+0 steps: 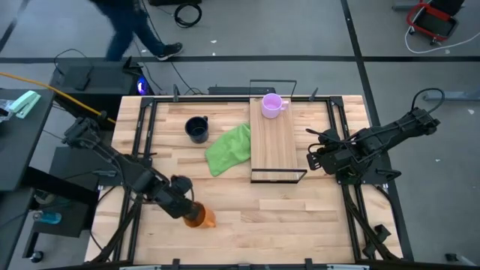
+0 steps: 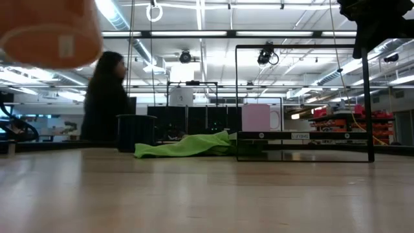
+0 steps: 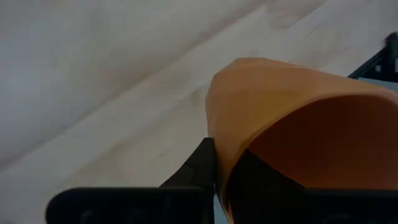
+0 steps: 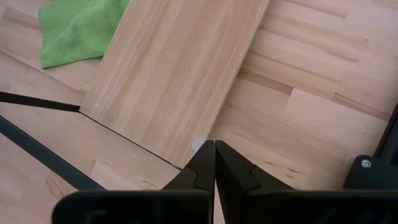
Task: Stack small to large cups/mugs on shelf
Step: Put the orange mug on the shelf
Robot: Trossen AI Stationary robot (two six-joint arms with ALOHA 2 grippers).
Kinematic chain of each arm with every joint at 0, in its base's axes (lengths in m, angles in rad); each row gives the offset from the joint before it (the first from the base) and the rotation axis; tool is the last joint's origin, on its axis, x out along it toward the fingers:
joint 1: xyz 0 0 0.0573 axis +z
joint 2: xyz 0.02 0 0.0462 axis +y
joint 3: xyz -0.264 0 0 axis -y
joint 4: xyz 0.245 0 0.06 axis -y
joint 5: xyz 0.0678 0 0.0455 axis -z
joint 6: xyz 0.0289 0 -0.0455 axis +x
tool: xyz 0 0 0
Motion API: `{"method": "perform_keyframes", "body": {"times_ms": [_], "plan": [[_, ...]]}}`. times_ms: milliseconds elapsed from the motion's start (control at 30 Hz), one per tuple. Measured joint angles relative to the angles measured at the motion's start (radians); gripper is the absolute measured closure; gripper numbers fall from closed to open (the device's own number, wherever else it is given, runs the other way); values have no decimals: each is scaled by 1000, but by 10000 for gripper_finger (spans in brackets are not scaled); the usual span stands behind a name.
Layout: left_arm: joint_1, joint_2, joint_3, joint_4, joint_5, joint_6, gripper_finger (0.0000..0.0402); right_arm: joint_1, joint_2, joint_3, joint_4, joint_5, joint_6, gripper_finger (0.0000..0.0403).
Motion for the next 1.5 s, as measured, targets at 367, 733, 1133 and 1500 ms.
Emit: {"method": "perform_keyframes", "body": {"times_ms": [367, 733, 1133, 1500], "plan": [[103, -1, 360, -401, -149, 154, 377, 0, 0, 0, 0, 0, -8, 387], [324, 0, 541, -575, -186, 333, 377, 0, 0, 0, 0, 0, -8, 387], [632, 3, 608, -470, -147, 645, 377, 0, 0, 0, 0, 15, 0, 387], [860, 107, 608, -228, 21, 870, 377, 0, 0, 0, 0, 49, 28, 387]]}}
